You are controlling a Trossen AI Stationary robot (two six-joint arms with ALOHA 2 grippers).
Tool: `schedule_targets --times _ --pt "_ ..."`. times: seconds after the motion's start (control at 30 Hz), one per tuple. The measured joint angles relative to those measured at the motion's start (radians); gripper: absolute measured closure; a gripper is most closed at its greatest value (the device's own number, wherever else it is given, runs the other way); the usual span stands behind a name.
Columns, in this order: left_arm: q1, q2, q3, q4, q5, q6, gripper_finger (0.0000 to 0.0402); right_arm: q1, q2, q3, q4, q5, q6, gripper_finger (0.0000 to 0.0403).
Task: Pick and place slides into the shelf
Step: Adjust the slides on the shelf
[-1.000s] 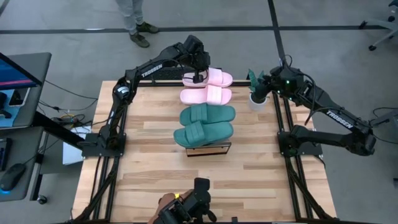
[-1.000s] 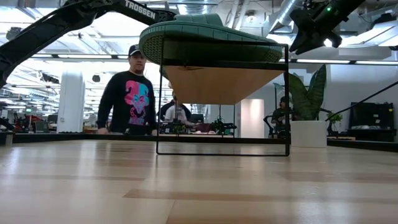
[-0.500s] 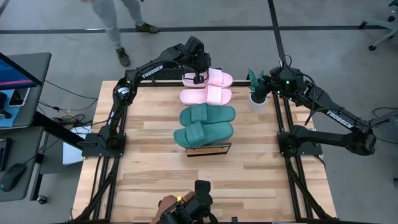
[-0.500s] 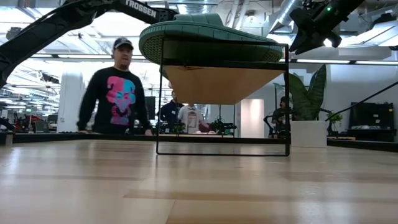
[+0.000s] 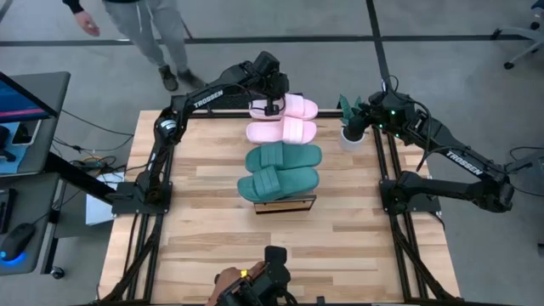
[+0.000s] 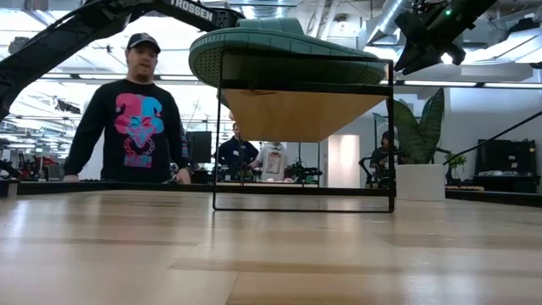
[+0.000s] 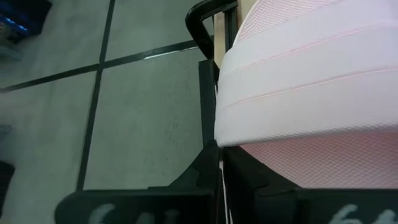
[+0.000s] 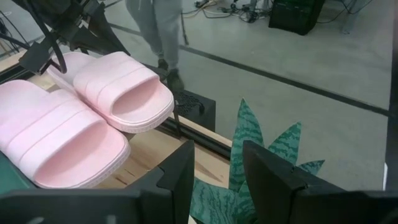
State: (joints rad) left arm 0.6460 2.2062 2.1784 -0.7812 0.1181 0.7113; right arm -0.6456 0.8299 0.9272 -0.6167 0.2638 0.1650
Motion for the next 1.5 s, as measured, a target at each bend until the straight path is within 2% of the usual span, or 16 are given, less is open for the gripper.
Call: schedule_targets --times 0.23,1.03,1.5 --pt "-0.001 0.0 0.0 0.0 -0.004 0.0 0.0401 0.0 0.0 0.0 0.0 0.0 0.0 0.0274" --pt "-0.034 -0.005 0.0 0.001 -0.112 0.015 0.0401 0.0 0.0 0.0 -0.005 0.0 0.001 0.0274" --pt "-0.035 -0.006 0.0 0.007 -0.126 0.017 0.0401 0.0 0.0 0.0 -0.005 0.0 0.001 0.0274"
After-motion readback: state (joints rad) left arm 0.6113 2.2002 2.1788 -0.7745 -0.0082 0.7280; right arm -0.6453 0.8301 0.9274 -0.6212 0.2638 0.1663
